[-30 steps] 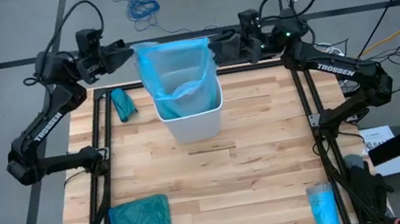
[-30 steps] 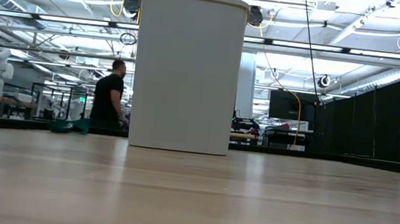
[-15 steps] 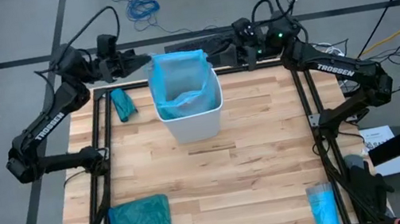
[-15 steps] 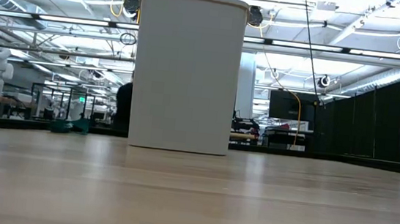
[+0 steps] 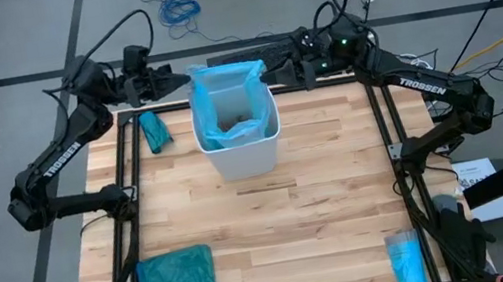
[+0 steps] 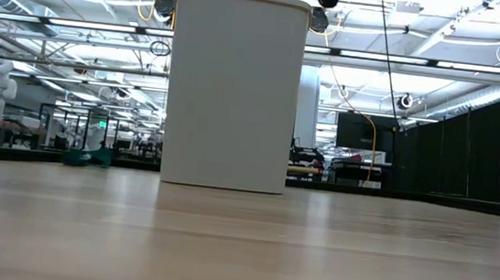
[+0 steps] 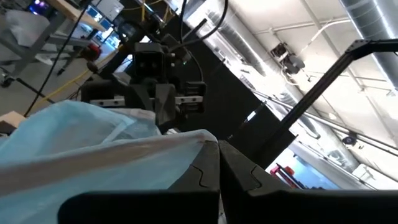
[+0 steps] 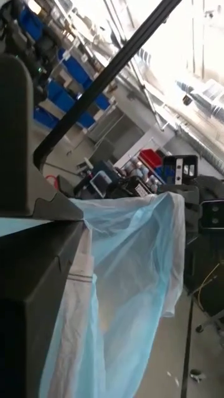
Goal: Place trash/remove bag and relplace
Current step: Remove the blue trash bag from the white trash bin
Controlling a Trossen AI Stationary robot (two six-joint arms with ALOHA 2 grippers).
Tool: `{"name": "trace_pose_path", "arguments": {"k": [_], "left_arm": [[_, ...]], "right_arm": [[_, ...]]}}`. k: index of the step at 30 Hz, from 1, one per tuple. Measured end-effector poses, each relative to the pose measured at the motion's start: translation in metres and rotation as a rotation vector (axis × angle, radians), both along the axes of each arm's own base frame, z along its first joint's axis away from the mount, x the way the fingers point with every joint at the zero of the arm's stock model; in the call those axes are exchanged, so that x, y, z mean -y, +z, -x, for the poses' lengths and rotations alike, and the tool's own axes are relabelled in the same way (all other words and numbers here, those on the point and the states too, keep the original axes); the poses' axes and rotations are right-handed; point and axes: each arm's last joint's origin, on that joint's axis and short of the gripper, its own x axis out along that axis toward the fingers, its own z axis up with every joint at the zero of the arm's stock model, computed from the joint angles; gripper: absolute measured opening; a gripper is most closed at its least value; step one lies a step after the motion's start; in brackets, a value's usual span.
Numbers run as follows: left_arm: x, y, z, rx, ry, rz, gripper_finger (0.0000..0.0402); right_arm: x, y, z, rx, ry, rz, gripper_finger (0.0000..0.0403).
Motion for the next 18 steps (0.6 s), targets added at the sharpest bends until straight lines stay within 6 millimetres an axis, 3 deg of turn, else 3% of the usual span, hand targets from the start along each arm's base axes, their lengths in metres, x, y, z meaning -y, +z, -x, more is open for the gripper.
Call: {"name": "trace_pose_path", "arguments": {"k": [10,18], "left_arm": [[0.002,-0.004,0.001,-0.042,-0.054,-0.006,0.0069],[0.008,0.006,0.019,-0.002,0.002,-0.044,0.0127]], "right_arm": [[0.001,-0.004,0.001,-0.035,-0.004,0.035,0.0107],[-0.003,0.014,0.024,0.023,-0.031,0.070,0.0180]]}}
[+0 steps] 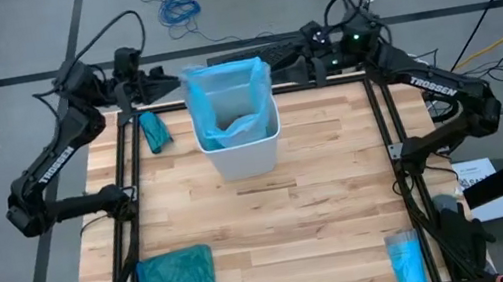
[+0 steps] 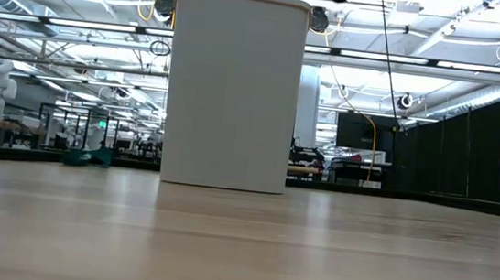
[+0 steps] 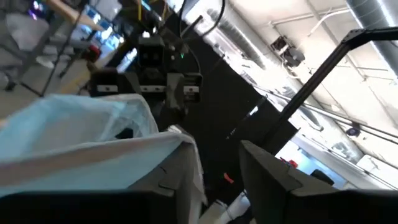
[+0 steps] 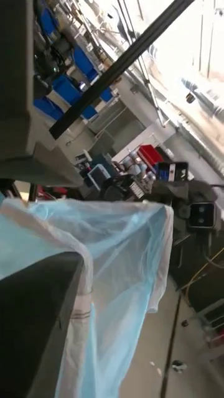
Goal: Place trash/remove bag and relplace
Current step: Remove the blue trash bag from the white trash bin
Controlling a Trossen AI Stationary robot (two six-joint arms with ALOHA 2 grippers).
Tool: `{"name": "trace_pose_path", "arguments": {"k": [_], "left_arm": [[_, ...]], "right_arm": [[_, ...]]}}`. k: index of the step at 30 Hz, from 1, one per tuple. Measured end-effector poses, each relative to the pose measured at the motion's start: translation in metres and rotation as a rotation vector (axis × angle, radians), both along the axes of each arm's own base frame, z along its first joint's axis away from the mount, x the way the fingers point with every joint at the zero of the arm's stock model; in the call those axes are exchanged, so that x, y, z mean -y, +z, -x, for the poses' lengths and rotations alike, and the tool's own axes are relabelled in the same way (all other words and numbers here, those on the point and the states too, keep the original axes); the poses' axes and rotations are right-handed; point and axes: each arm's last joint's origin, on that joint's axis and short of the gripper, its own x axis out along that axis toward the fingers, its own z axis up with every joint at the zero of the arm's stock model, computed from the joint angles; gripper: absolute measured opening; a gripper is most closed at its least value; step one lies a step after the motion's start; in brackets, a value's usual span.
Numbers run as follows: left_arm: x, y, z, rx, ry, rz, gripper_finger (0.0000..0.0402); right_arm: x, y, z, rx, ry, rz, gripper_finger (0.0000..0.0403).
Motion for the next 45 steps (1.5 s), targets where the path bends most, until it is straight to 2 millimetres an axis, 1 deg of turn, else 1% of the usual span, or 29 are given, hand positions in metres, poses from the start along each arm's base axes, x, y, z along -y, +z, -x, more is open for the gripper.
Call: {"name": "trace_pose_path", "arguments": {"k": [5,8,11,16,19,22,30,35,45], "left_arm": [[0.005,0.007,0.013,0.036,0.039,-0.039,0.0139],[0.008,0.011,0.018,0.052,0.061,-0.051,0.0140],[0.009,0.011,0.020,0.056,0.065,-0.053,0.0140],[0.006,0.006,0.017,0.017,0.041,-0.020,0.0140],[0.002,0.001,0.013,-0.023,0.027,0.018,0.0140],[0.002,-0.002,0.012,-0.051,0.019,0.043,0.0140],[0.004,-0.005,0.013,-0.088,-0.049,0.061,0.0140],[0.006,-0.004,0.014,-0.098,-0.090,0.068,0.0140],[0.017,0.002,0.024,-0.071,-0.088,0.033,0.0140]], "right_arm": [[-0.005,0.011,0.015,0.035,-0.015,0.014,0.0196],[-0.008,0.015,0.019,0.047,-0.016,0.019,0.0196],[-0.008,0.015,0.019,0.047,-0.013,0.010,0.0197],[-0.008,0.004,0.013,-0.037,-0.004,-0.023,0.0201],[-0.007,-0.007,0.013,-0.128,-0.007,-0.047,0.0202],[-0.006,-0.013,0.014,-0.185,-0.025,-0.059,0.0202],[-0.007,-0.016,0.017,-0.224,-0.036,-0.054,0.0201],[-0.010,-0.013,0.024,-0.221,-0.042,-0.036,0.0201],[-0.013,0.003,0.051,-0.170,-0.093,-0.005,0.0201]]}}
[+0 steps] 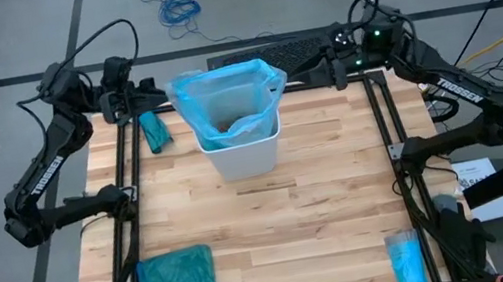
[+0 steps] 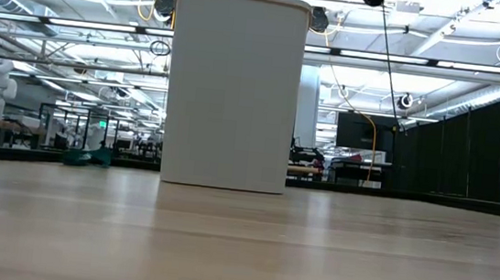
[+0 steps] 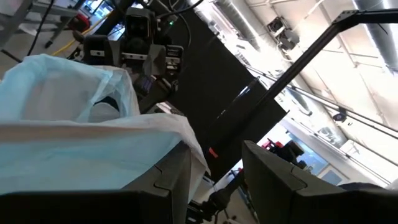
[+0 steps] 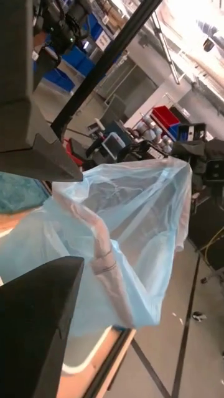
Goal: Place trash/remove bag and relplace
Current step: Remove the blue trash bag from the white trash bin
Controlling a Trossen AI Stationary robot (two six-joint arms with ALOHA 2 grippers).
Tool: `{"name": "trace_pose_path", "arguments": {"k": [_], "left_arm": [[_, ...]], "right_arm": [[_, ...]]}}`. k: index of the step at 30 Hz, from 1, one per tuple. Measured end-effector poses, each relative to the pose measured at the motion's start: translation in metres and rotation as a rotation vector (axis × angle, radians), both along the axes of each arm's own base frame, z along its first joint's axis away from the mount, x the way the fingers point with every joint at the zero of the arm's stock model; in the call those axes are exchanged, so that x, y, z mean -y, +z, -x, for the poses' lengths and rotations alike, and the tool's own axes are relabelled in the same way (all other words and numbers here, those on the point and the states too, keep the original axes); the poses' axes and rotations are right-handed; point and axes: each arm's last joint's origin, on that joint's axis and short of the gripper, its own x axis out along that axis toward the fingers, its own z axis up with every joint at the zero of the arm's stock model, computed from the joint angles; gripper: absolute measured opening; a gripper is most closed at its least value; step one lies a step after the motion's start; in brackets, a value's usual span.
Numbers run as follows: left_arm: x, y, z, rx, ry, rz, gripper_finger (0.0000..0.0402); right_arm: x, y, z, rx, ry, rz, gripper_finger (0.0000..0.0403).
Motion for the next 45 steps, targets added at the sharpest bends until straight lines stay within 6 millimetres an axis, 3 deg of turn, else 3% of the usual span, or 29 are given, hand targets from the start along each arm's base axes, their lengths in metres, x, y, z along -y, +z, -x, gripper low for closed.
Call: {"name": "trace_pose_path", "arguments": {"k": [18,22,25,35,40,45], "left_arm": [[0.016,0.007,0.014,0.036,0.045,-0.019,0.0140],[0.011,-0.015,0.011,-0.132,0.100,0.140,0.0140],[0.010,-0.035,0.011,-0.267,0.175,0.166,0.0140],[0.004,-0.056,0.017,-0.474,0.503,-0.024,0.0140],[-0.009,-0.071,0.012,-0.566,0.544,-0.073,0.0122],[-0.022,-0.091,0.012,-0.636,0.497,-0.052,0.0055]], "right_arm": [[-0.010,0.006,0.021,-0.013,-0.052,0.004,0.0201],[-0.009,0.006,0.021,-0.017,-0.070,0.002,0.0201],[-0.009,0.006,0.021,-0.017,-0.069,0.000,0.0201],[-0.023,-0.008,0.014,-0.145,-0.098,0.030,0.0201],[-0.037,-0.027,0.005,-0.150,-0.088,0.017,0.0191],[-0.052,-0.074,-0.003,-0.148,-0.054,-0.095,0.0124]]}}
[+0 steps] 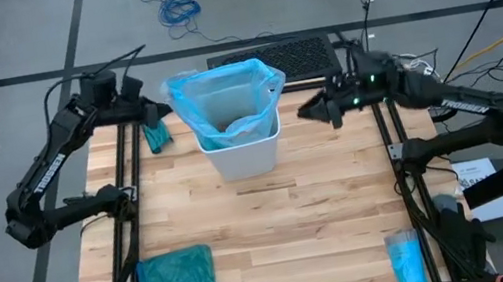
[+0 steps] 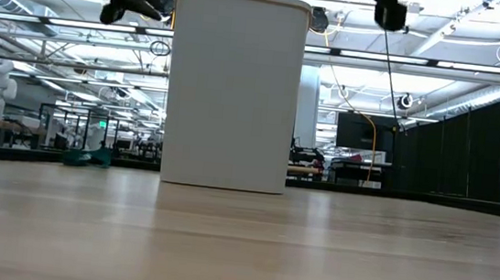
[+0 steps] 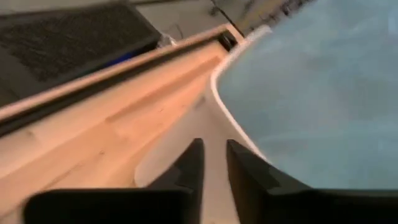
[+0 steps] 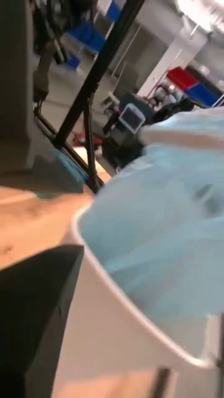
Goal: Place trash/remove bag and relplace
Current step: Remove the blue trash bag from the white trash bin
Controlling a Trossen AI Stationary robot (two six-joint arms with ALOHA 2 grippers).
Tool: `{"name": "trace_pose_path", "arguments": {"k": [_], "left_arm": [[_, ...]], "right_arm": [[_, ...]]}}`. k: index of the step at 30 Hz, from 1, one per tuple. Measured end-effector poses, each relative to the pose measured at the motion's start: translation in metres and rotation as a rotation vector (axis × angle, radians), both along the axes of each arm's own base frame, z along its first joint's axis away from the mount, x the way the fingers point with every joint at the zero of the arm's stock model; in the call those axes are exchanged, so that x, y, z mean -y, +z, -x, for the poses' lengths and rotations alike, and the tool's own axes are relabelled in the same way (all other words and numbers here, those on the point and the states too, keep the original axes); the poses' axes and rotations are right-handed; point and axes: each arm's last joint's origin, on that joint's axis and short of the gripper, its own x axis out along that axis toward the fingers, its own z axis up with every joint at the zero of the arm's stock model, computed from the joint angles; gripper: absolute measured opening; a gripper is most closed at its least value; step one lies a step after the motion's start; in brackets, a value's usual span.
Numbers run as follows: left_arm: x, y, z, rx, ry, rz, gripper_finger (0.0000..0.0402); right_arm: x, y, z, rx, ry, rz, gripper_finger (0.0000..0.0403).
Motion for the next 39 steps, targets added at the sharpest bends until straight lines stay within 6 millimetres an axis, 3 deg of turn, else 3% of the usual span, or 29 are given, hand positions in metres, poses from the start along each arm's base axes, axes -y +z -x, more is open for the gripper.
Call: {"name": "trace_pose_path", "arguments": {"k": [2,5,9,13,27,39], "left_arm": [[-0.002,-0.008,0.001,-0.016,-0.004,0.025,0.0017],[-0.004,-0.016,0.003,-0.031,0.014,0.041,0.0004],[-0.013,-0.016,0.005,-0.060,0.106,-0.032,0.0002],[-0.026,-0.014,0.001,-0.025,0.114,-0.088,0.0001],[-0.085,-0.051,-0.031,0.017,0.002,-0.007,0.0000],[-0.098,-0.062,-0.044,0.113,-0.124,0.054,0.0000]], "right_arm": [[-0.005,-0.017,0.001,0.038,0.004,-0.048,0.0083],[-0.011,-0.042,0.003,0.056,-0.014,-0.111,0.0018],[-0.017,-0.071,0.001,0.046,-0.039,-0.202,0.0007],[-0.023,-0.086,-0.007,0.068,-0.026,-0.248,0.0001],[-0.038,-0.106,-0.048,0.102,0.045,-0.305,0.0000],[-0.042,-0.111,-0.058,0.131,-0.006,-0.308,0.0000]]}}
